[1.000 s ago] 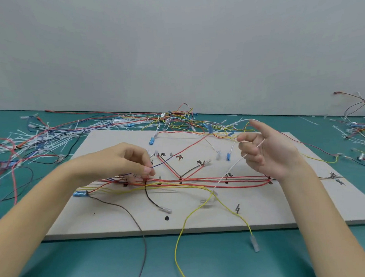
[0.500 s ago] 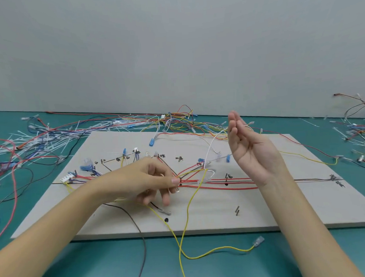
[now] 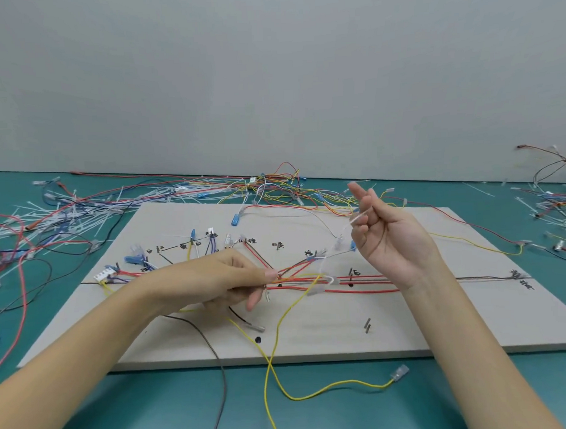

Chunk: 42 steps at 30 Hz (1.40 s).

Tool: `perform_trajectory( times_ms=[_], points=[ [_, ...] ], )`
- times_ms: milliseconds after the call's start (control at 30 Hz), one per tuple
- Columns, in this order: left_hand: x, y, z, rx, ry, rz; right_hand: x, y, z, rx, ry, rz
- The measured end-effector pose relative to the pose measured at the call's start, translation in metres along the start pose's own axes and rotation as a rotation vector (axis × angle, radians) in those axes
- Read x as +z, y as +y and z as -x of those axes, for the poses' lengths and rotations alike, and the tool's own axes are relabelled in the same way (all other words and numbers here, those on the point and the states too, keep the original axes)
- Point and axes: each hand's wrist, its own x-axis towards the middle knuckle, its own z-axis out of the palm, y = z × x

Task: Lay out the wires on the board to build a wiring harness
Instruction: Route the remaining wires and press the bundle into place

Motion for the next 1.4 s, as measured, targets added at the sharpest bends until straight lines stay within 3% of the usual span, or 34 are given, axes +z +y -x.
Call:
perform_trajectory(
  times_ms=[133, 400, 667, 900, 1200, 1333, 1400],
  points=[
    [0.001, 0.000, 0.001, -0.007, -0.045, -0.054, -0.003, -0.004, 0.001, 0.044, 0.045, 0.044],
    [-0.002, -0.001, 0.002, -0.013, -0.060, -0.110, 0.005, -0.003, 0.009, 0.238, -0.067, 0.081],
    [-0.004, 0.003, 0.006, -0.004, -0.059, -0.073, 0.005, 0.003, 0.006, 0.178, -0.081, 0.113],
    [-0.003, 0.002, 0.003, 0.043, -0.016, 0.008, 0.006, 0.023, 0.000, 0.166, -0.043, 0.529],
    [0.003, -0.001, -0.003, 0.022, 0.025, 0.067, 0.020, 0.031, 0.006, 0.256, -0.152, 0.181],
    [0.003, 0.003, 0.003, -0.023, -0.076, -0.014, 0.021, 0.025, 0.007, 0.223, -0.129, -0.015],
    [0.000, 0.004, 0.006, -0.044, -0.139, -0.056, 0.016, 0.014, 0.008, 0.229, -0.149, 0.004]
  ],
)
